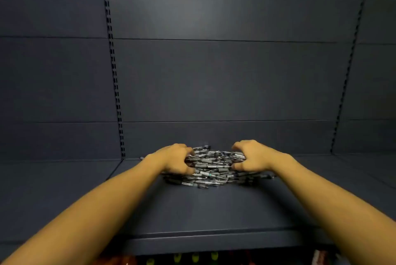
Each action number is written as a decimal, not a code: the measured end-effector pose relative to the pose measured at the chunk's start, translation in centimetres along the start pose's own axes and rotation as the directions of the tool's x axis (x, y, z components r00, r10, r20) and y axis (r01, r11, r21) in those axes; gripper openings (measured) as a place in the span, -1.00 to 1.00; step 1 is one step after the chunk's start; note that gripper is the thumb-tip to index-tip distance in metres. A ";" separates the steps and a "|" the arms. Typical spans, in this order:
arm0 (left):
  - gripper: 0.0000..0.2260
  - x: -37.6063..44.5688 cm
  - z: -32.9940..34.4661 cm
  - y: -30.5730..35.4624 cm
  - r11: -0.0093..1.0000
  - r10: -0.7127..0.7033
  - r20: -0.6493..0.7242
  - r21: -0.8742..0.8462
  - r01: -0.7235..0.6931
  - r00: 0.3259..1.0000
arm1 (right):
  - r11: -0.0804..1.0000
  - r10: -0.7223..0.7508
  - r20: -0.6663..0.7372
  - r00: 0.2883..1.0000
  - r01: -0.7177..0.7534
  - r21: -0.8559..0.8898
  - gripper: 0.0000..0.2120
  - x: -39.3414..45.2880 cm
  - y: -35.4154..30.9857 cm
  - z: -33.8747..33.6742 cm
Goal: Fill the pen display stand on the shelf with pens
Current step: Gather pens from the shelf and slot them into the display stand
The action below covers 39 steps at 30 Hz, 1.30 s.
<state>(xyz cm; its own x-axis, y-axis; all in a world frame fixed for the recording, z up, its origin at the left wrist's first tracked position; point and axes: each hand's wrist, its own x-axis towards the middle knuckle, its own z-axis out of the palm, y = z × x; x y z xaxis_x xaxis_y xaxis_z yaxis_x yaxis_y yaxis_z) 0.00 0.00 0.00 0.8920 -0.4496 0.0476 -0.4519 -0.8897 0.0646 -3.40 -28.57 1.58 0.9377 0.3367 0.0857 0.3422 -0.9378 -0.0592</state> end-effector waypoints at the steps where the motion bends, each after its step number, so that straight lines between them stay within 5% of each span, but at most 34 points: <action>1: -0.26 0.4 0.2 0.1 0.999 0.045 0.014 0.026 -0.045 0.999 | 1.000 -0.023 0.007 1.000 0.023 0.003 -0.33 0.4 0.2 0.1; 9: 0.05 0.3 2.6 -1.8 0.996 0.056 -0.023 -0.074 -0.058 0.998 | 0.986 -0.145 -0.052 0.988 0.149 0.074 -0.23 0.7 3.8 2.4; 12: 0.09 -1.2 5.2 -4.7 0.945 -0.232 -0.063 -0.250 0.210 0.971 | 0.982 0.007 -0.073 0.997 0.007 0.188 -0.17 -0.1 8.0 4.4; 16: -0.12 -1.0 7.0 -7.5 0.673 -0.629 -0.095 -0.562 0.480 0.771 | 0.740 0.452 -0.079 0.889 -0.324 0.590 -0.13 0.8 12.9 6.5; 20: -0.33 0.5 7.0 -6.9 0.543 -0.707 -0.060 -0.685 0.487 0.705 | 0.574 0.587 0.036 0.809 -0.447 0.686 -0.27 2.2 13.1 7.9; 24: -0.36 1.8 6.6 -3.4 0.529 -0.645 0.009 -0.716 0.455 0.764 | 0.619 0.566 0.046 0.823 -0.461 0.636 -0.26 4.0 9.4 9.1; 29: -0.34 3.7 7.5 -0.3 0.573 -0.650 -0.028 -0.675 0.465 0.759 | 0.632 0.529 0.012 0.848 -0.404 0.661 -0.31 6.2 4.2 10.0; 35: -0.38 4.3 6.6 -1.2 0.310 -0.790 0.002 -0.862 0.402 0.614 | 0.543 0.606 0.019 0.795 -0.432 0.721 -0.30 7.1 2.9 9.4; 39: -0.43 3.4 5.7 -6.1 0.303 -0.860 -0.048 -0.849 0.433 0.508 | 0.454 0.683 0.003 0.731 -0.427 0.782 -0.34 6.2 6.2 7.8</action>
<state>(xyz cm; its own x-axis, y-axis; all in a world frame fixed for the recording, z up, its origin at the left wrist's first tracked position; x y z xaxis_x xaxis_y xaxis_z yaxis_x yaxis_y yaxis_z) 5.85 3.44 -5.93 0.8410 0.5408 0.0165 0.2378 -0.3969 0.8865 5.00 -31.61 -6.01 0.9189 -0.3941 0.0194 -0.1979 -0.5029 -0.8414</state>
